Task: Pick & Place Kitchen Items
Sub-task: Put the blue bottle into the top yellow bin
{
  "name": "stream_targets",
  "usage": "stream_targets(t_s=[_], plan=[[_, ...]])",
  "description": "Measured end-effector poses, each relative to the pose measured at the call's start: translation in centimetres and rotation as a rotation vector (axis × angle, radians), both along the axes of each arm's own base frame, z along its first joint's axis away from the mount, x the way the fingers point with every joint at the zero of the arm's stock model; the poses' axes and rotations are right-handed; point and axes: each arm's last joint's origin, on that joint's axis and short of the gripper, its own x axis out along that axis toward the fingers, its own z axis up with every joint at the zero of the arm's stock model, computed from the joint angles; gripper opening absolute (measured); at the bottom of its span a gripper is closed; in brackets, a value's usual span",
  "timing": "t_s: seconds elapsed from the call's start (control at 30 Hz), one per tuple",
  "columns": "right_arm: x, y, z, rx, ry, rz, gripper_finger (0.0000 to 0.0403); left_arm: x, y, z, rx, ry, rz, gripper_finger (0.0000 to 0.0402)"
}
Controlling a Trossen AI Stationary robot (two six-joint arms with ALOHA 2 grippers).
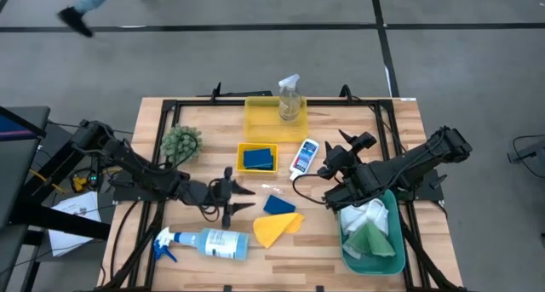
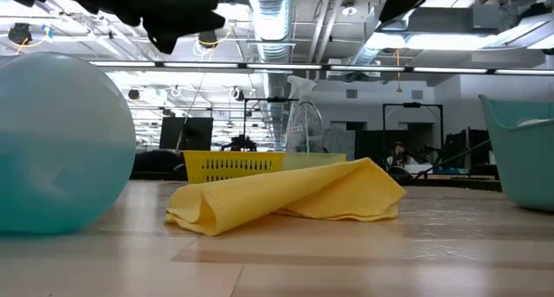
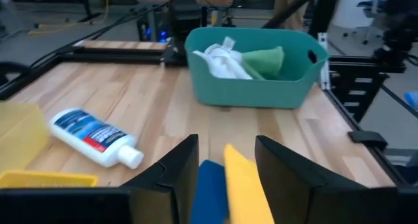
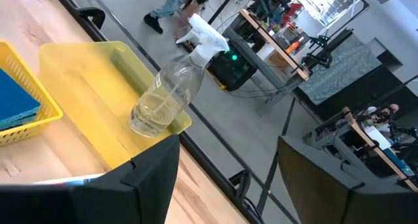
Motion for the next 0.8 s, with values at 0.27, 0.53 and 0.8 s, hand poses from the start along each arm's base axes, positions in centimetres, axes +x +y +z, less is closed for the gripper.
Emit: stream_targets(t_s=[0.27,0.53,0.8], plan=[[-0.1,0.0,-0.2,0.000,0.024,0.003,0.0248,-0.4,-0.8,-0.3,0.010,0.031,-0.063,0.0192],[-0.1,0.0,-0.3,0.009,0.037,0.002,0.0248,-1.7,-3.0,-1.0,-0.020,0.107,-0.190,0.0209],[-0.1,0.0,-0.3,0.016,0.041,0.001,0.0248,-2.3,-4.0,-1.0,-0.015,0.101,-0.217,0.0209]])
